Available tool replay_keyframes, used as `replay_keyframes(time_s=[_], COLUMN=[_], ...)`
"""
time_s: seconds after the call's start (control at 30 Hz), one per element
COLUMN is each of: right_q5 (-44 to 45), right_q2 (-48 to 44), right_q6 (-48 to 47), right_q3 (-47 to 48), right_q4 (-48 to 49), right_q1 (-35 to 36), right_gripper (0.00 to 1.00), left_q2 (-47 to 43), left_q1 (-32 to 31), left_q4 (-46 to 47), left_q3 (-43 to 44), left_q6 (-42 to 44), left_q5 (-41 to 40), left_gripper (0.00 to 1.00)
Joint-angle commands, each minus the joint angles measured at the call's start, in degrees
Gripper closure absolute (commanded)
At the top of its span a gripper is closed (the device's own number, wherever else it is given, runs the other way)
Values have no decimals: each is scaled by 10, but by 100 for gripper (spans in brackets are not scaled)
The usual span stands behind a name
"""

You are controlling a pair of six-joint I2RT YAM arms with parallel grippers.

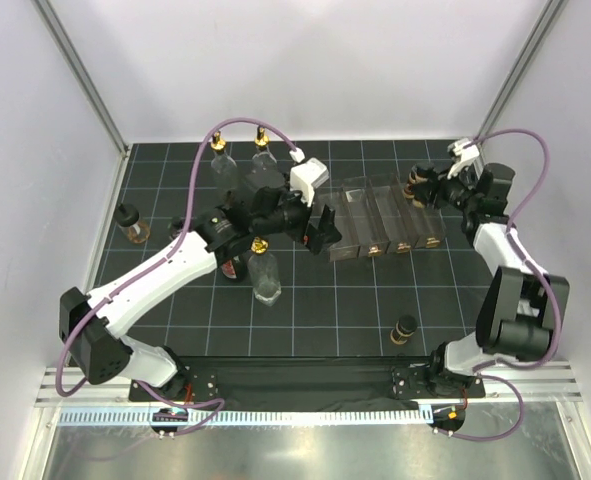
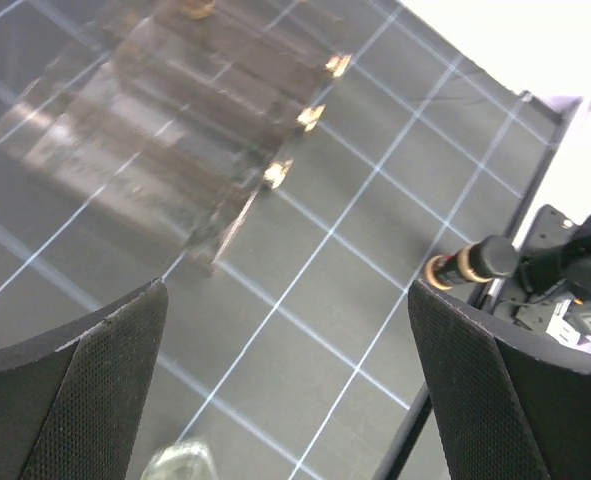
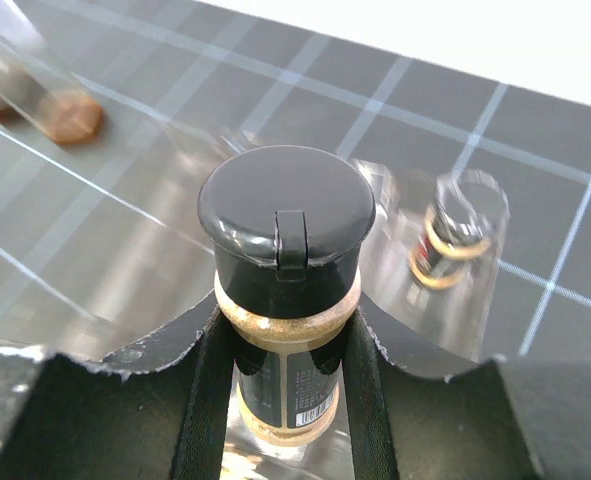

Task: Organize the condiment bottles
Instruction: Pick up the bottle from the center of the board.

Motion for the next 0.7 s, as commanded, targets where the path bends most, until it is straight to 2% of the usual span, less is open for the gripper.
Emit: replay_keyframes(time_s=[0.0,0.03,0.17,0.33,0.67], right_q5=[-52,-61,-79,-115,-132], right_q2=[-90,-104,-190,-212,-246], right_q6=[103,135,200,281,392], right_q3=[0,-7,-19,0,-4], right_q4=[30,22,-27,-80,-78], right_q1=[5,7,25,42,83], right_gripper=[74,75,75,75,75], left_q2=[-7,-8,9,60,137], left_q1=[4,3,2,-13,-63], left_q4=[137,159,246,347,397], left_q3=[-33,-52,-61,-59,-17], left_q6=[-5,-6,-18,-20,-21], left_q5=[73,98,114,106,56], left_gripper=[0,0,0,0,0])
